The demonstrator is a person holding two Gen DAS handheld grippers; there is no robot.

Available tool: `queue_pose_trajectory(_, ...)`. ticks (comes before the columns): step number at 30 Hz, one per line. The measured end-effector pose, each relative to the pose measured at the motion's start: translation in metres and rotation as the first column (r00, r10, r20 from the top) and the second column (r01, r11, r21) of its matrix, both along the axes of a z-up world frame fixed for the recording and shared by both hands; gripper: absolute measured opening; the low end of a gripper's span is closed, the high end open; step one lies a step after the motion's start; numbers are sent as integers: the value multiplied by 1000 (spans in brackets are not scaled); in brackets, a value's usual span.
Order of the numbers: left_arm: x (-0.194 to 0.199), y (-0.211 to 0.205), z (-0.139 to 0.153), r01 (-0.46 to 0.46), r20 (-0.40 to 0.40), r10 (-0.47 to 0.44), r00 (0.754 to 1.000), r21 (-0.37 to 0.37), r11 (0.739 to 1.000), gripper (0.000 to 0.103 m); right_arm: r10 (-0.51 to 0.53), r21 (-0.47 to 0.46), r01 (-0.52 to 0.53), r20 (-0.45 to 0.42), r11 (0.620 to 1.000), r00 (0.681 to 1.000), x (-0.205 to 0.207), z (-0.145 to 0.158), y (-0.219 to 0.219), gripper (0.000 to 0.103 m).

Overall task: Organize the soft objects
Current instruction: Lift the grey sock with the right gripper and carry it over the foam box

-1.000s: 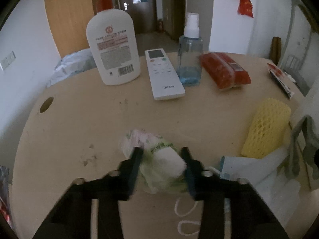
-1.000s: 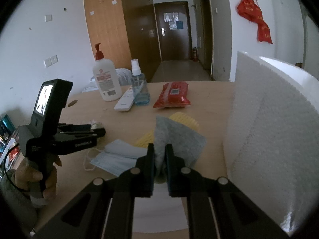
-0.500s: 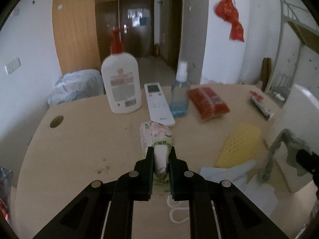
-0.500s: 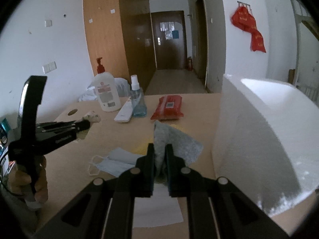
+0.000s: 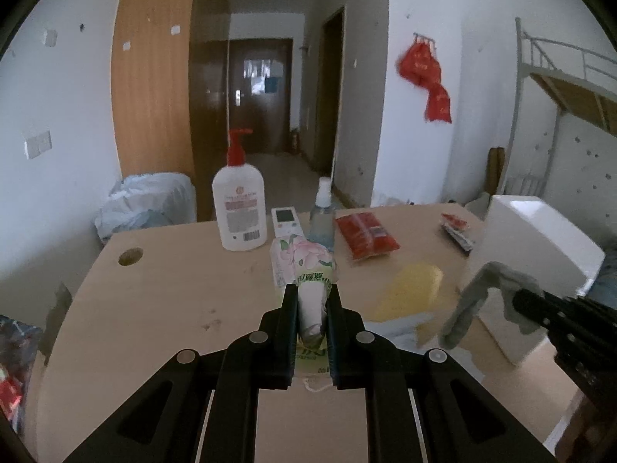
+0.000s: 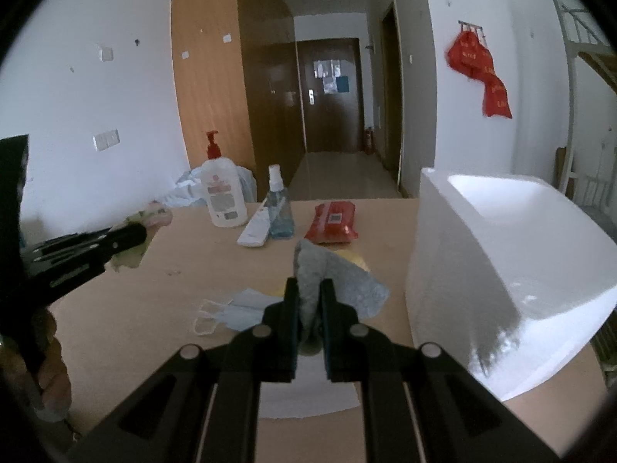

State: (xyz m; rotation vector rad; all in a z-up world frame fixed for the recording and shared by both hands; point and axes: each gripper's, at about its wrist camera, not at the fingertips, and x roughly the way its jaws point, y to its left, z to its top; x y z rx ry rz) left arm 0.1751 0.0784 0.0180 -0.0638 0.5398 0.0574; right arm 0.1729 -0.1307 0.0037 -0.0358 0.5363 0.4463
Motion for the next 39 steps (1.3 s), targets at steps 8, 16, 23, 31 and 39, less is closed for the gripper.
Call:
queue_pose_trajectory(8,-47,-8,18,-31,89,29,996,21,999,14,8,19,-9,49,1000,999,-26,10,-4,13)
queue_pose_trajectory(16,-94,-19,31,-42,169,36,985,29,999,14,11,46,-16,104,999,995,-57,20,-12,13)
queue_pose_trajectory(23,-134,-32,40,-46,223,34,974,51,998,14,14,67,-25,150,997,989,-85,27,-20,13)
queue_pose_trajectory(31,-169,-47,37,-31,244,13,970,69,997,14,20,81,-36,182,996,983,-112,28,-26,13)
queue_pose_trajectory(39,-187,-54,33,-28,247,10,969,70,997,14,27,79,-44,198,996,980,-124,28,-25,13)
